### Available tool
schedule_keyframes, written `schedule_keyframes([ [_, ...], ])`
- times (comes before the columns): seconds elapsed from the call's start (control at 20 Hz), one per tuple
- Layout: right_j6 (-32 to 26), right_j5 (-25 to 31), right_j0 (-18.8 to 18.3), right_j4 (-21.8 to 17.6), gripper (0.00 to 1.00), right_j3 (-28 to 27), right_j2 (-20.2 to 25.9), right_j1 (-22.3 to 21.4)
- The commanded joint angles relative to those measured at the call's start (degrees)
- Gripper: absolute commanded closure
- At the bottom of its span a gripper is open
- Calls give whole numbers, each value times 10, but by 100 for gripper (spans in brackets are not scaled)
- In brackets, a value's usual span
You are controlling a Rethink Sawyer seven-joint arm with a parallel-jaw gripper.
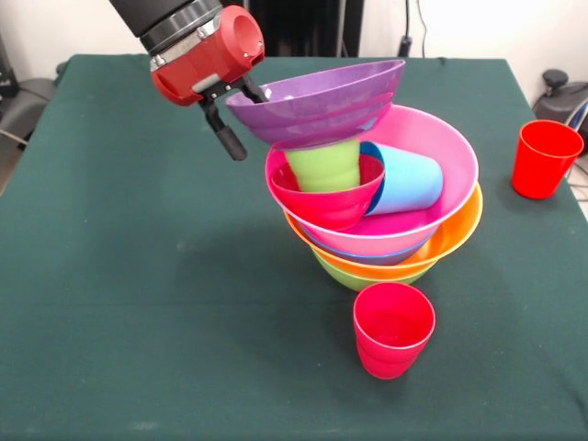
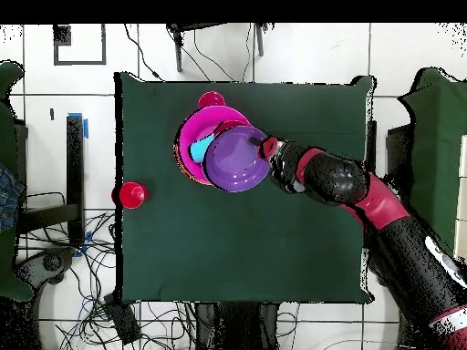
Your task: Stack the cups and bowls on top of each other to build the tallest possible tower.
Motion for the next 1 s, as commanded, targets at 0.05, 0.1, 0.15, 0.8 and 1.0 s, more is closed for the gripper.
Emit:
schedule_keyframes([
  [0.05,-14,-16,32,-33,0,-27,-4,-8],
  [0.1,-12,-15,33,-32,0,-26,-4,-10],
  [0.15,-11,-15,33,-31,0,-25,-4,-11],
  [0.8,16,-2,59,-17,0,-28,-19,-38],
  [1.0,30,-3,79,-11,0,-41,-34,-42],
])
